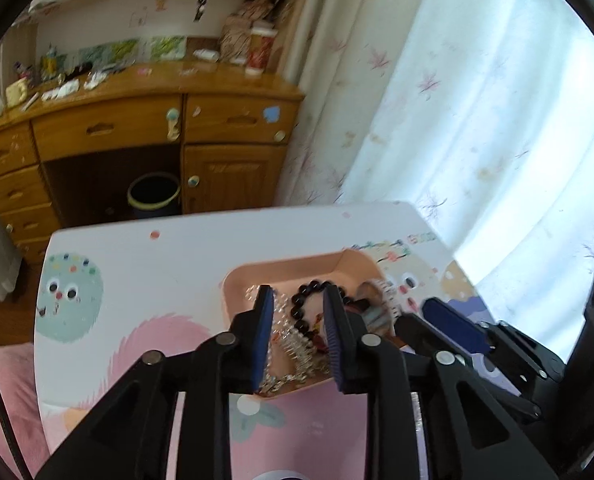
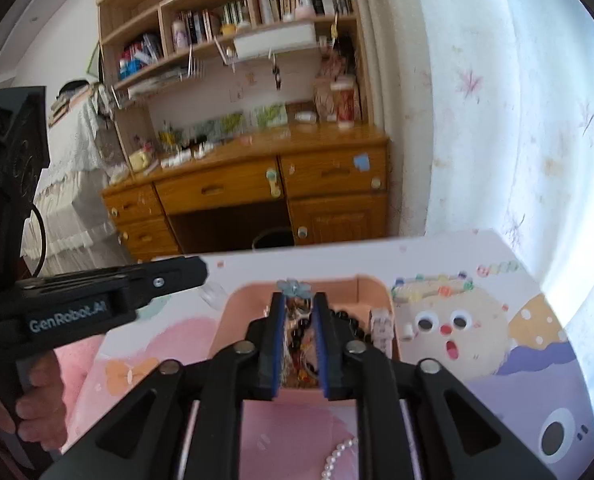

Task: Organize jewelry
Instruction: 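Drop the ring into the box with left tool while right tool drops the flower charm, then grasp the gold coin pendant with left tool while right tool grasps the pearl bracelet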

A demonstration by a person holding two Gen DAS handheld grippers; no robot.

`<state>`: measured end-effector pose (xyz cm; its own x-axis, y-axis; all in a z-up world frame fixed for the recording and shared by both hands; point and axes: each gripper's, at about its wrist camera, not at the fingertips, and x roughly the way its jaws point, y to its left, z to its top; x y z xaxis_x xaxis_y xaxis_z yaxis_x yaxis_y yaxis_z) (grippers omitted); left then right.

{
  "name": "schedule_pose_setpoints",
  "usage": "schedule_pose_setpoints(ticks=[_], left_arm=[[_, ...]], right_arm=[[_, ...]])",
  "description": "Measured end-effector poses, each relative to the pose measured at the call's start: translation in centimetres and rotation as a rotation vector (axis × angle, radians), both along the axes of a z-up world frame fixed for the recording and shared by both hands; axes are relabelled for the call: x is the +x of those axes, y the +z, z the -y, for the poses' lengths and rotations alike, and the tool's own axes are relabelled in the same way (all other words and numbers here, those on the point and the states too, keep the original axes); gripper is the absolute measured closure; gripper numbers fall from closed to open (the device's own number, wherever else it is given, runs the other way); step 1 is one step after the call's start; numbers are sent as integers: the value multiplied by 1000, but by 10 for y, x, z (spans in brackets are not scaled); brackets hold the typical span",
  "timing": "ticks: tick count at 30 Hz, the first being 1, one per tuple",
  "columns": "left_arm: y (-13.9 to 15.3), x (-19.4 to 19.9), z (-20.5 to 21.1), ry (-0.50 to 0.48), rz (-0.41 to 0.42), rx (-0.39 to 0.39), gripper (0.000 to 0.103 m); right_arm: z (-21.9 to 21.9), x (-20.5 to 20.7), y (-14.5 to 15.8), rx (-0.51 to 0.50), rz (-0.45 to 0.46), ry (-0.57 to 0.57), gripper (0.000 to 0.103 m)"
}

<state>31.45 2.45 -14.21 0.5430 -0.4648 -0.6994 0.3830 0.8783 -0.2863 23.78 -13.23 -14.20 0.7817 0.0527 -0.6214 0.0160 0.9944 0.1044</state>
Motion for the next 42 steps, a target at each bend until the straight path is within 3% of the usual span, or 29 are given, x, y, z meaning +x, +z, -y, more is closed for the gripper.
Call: schedule_pose_setpoints(ticks=[2, 6, 10, 12, 13, 15, 19, 23, 27, 35, 42], left_arm=[[-2, 1, -2, 4, -9, -6, 75], [-1, -4, -11, 19, 7, 13, 45], [-6, -13, -19, 36, -7, 32, 44], [-14, -22, -23, 53, -28, 48, 30], [-19, -27, -24, 55, -42, 59, 27], [-33, -37, -26, 54, -107, 104, 25], [-61, -57, -30, 59, -239, 129, 25], [-81, -84, -29, 72, -329, 183, 18], [-89, -112, -21, 40, -421, 203, 18], [-92, -172, 19, -46, -400, 289, 18], [-96, -204, 43, -9, -314, 317, 18]], right_arm=[[-1, -6, -1, -12, 5, 8, 70], [-2, -19, 1, -50, 8, -1, 63], [6, -33, -5, -55, -45, -20, 59], [12, -43, -14, -47, -85, -36, 53], [15, -47, -18, -44, -103, -42, 44], [23, -57, -31, -47, -177, -64, 34], [35, -71, -55, -69, -323, -57, 34], [45, -85, -70, -83, -402, -20, 33], [46, -93, -78, -110, -474, 37, 33], [35, -103, -76, -228, -512, 250, 33], [32, -98, -81, -386, -485, 443, 33]])
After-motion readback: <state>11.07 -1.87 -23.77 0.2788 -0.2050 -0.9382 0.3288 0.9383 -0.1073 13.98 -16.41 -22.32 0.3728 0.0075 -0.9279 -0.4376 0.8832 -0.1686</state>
